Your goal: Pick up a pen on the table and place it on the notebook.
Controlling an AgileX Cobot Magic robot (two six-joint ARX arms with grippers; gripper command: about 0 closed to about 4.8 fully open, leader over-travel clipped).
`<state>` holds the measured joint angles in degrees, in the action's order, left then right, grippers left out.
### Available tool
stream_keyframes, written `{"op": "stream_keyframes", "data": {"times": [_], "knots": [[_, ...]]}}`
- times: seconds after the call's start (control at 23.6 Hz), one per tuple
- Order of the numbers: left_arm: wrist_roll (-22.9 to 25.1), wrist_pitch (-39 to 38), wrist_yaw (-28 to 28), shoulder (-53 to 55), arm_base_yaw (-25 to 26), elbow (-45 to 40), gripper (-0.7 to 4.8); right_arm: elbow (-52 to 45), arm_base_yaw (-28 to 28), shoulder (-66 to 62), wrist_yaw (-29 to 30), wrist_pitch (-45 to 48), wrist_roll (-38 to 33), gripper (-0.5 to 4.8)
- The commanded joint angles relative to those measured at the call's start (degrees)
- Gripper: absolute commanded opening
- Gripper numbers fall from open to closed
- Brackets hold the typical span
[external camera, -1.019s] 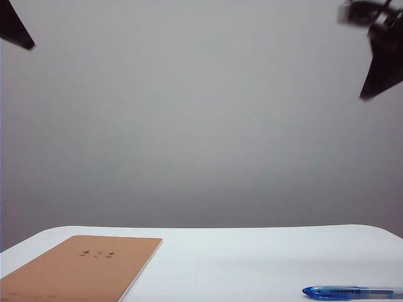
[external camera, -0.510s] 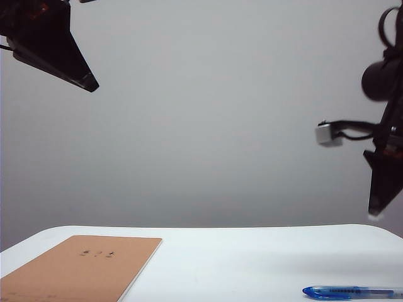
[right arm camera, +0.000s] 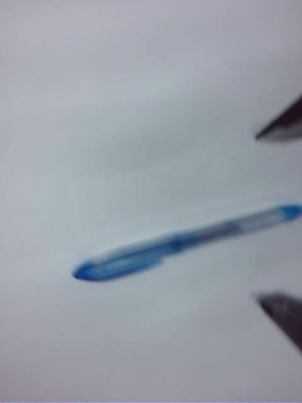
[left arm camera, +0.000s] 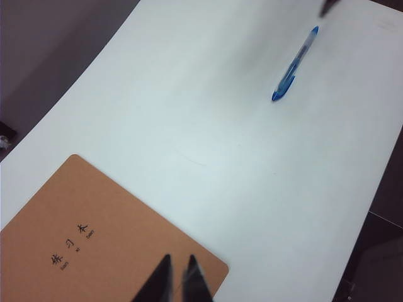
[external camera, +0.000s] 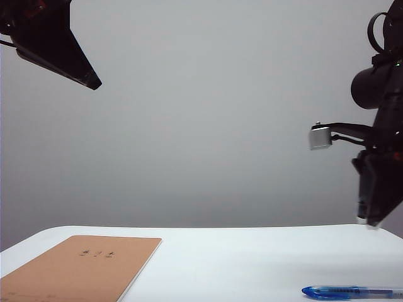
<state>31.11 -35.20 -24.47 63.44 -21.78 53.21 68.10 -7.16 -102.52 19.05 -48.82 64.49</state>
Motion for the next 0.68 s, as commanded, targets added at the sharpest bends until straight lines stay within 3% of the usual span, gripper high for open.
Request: {"op": "stream_keyframes", "data": {"times": [0.04, 0.34, 0.68], "knots": [[0.2, 0.5, -0.4, -0.2, 0.1, 0.2, 0.30, -1.6, -0.8, 0.2, 0.5, 3.3, 1.6, 3.69], [0.1, 0.5, -0.4, -0.2, 0.0, 0.2, 0.30, -7.3, -0.9, -0.5, 0.4, 9.2, 2.0, 3.70], [0.0, 0.5, -0.4, -0.2, 0.1, 0.2, 0.29, -7.4, -1.0, -7.0, -1.4, 10.4, 1.9, 3.91]]}}
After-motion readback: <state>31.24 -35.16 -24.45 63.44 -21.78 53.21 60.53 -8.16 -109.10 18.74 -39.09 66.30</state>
